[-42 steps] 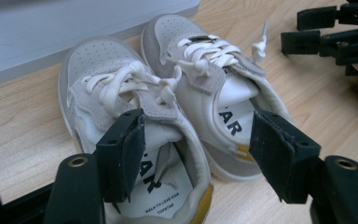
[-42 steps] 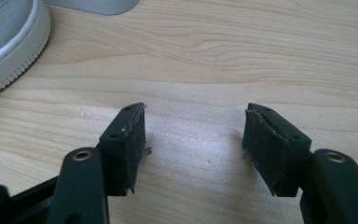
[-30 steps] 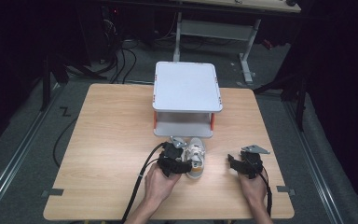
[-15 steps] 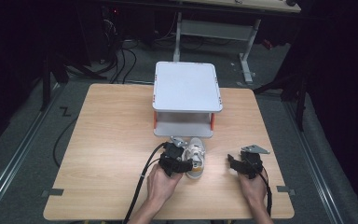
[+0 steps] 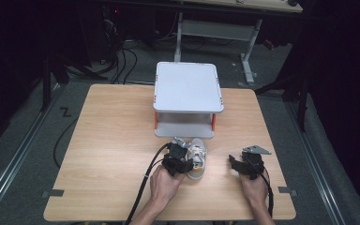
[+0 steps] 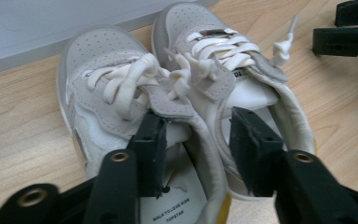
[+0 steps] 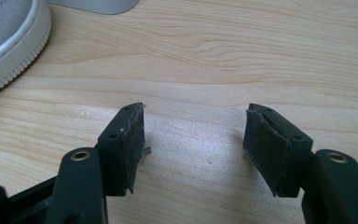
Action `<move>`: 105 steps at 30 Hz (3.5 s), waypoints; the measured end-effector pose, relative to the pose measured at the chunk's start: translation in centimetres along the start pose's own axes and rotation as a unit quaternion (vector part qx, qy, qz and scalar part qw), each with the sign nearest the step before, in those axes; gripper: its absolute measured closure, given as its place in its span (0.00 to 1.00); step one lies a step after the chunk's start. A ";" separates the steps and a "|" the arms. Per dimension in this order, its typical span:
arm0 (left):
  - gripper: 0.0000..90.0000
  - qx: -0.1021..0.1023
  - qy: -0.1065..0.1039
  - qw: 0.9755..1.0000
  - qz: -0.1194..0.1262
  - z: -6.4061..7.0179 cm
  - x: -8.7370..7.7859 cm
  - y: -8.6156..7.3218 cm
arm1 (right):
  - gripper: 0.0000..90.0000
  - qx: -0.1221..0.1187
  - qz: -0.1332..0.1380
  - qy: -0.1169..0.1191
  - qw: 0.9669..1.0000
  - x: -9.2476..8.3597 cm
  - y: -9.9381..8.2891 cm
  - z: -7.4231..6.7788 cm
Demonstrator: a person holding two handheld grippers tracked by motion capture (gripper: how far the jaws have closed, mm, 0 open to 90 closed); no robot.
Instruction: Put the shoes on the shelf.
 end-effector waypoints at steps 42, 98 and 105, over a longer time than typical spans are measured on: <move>0.92 0.017 -0.021 1.000 -0.002 -0.4 -0.2 -0.4 | 0.42 0.000 -0.001 0.001 1.000 0.0 0.0 0.0; 0.91 0.006 0.024 0.998 0.052 -5.7 1.2 5.0 | 0.57 -0.049 0.125 0.151 0.979 -6.6 15.3 -5.3; 0.91 0.009 0.039 0.998 0.055 -5.8 1.9 5.5 | 0.58 -0.051 0.137 0.129 0.981 -6.5 17.9 -5.9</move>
Point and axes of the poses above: each handheld gripper's, and its own axes: x roughly forward along the jaws, y roughly out of its top, z roughly to its right, the point moved 1 cm from there along x, roughly forward along the jaws, and after that the axes turned 15 degrees about -y, right-handed, at the moved point
